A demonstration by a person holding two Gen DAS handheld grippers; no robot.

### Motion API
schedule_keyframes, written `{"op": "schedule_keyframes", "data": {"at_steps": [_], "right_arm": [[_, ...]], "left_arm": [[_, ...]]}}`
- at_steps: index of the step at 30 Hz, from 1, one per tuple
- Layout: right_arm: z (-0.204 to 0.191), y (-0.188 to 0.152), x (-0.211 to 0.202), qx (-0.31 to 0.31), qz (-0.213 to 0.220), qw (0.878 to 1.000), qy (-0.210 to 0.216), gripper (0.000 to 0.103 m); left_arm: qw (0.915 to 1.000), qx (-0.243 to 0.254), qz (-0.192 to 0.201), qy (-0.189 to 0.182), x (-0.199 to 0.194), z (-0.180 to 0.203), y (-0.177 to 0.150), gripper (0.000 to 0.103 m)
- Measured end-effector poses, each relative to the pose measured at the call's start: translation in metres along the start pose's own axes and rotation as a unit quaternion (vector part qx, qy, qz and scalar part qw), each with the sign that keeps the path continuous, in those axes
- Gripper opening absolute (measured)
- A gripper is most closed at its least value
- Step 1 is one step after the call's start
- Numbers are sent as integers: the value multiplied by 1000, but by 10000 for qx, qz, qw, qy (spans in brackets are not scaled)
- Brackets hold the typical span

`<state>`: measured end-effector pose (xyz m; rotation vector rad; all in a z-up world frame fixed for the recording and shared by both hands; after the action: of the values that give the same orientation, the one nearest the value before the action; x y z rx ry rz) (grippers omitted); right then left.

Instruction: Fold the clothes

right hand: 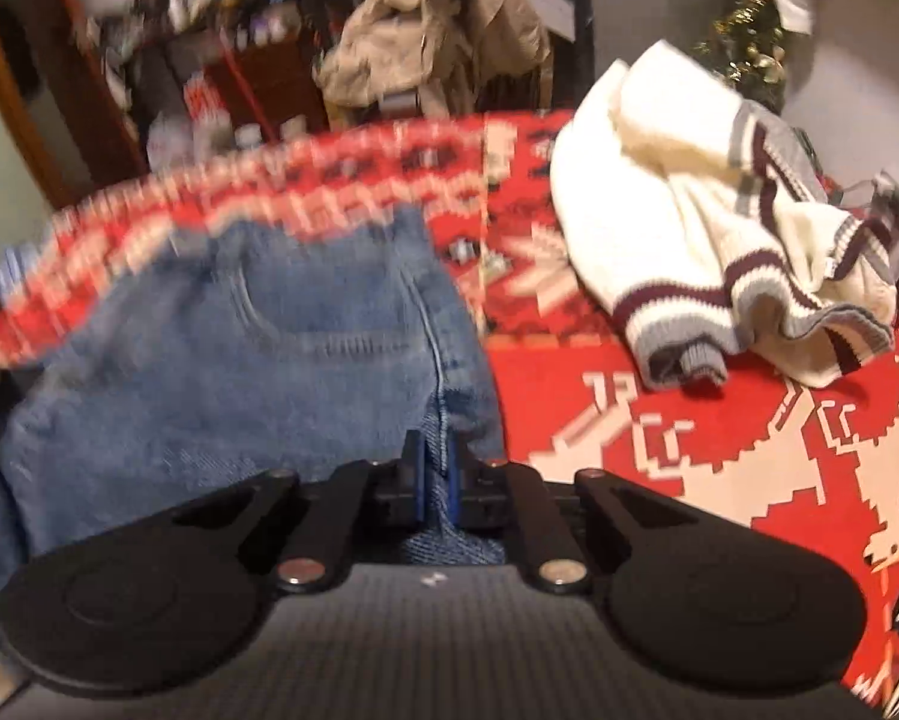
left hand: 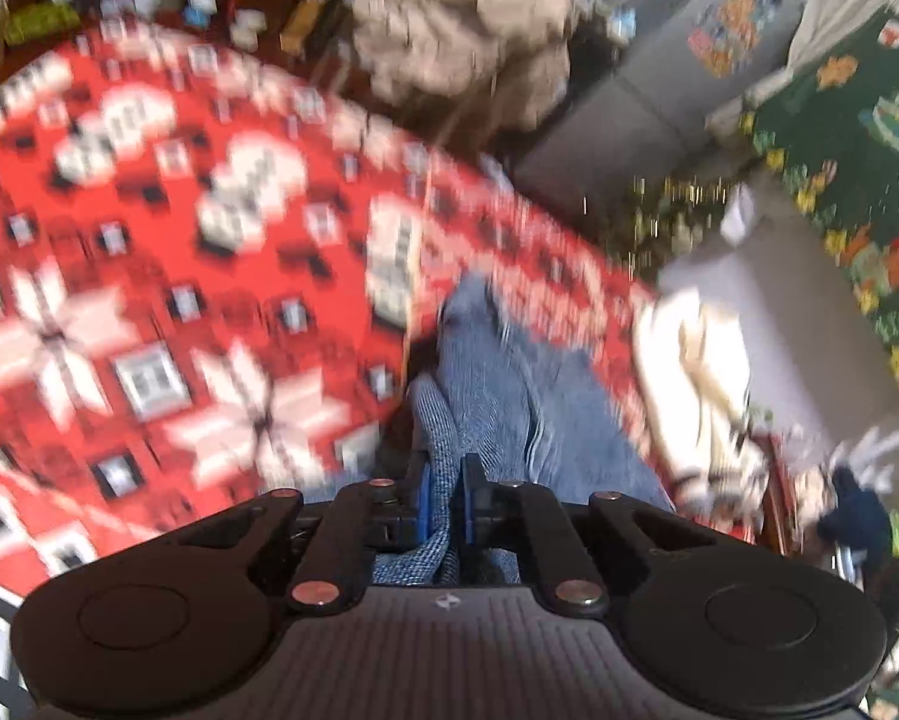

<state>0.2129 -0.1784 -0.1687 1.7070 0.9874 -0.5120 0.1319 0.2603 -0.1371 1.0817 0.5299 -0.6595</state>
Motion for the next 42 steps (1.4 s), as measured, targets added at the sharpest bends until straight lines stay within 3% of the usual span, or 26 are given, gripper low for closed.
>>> {"op": "schedule_keyframes", "data": {"at_steps": [3,6,9,11,15,22,24,27,34,38,42], "right_arm": [[-20,24,-26,-6,389,9989,264,7],[-49,52,-52,-179,787,9956,484,7],[-73,72,-66,-369,1101,9917,555,7],[-77,75,-66,-371,1105,9918,525,7],[-58,60,-54,-215,884,9956,227,7],[33,23,-47,493,667,9959,-372,7],[59,12,-46,703,618,9942,-537,7],[81,1,-42,865,435,9936,-588,8],[78,7,-57,1002,700,9923,-220,25],[68,16,-57,776,646,9948,-91,31],[62,27,-45,650,491,9967,-24,39]], "left_arm": [[9980,116,503,361,-32,-3,33,7],[9903,323,1031,868,-68,-3,64,0],[9853,523,1392,841,-100,5,80,0],[9848,691,1362,834,-104,10,77,0],[9919,633,895,648,-84,-1,49,2],[9987,134,-54,489,-31,-34,-7,11],[9980,149,-203,588,-24,-37,-16,28],[9977,127,-382,553,-12,-42,-19,38],[9946,741,-445,568,22,-34,-5,48],[9867,1291,-853,505,52,-19,2,52],[9820,1384,-1229,374,72,-13,-1,52]]}}
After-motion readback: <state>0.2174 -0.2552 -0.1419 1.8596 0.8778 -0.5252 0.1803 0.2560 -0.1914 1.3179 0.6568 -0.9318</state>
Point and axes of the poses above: each gripper's, at about its wrist camera, not at the fingertips, and x roughly the way its jaws point, z to its right, y to its top, the point moved 4 cm from there along x, roughly the way its jaws point, and after that the axes turned 15 degrees about x, right-handed, at the moved point
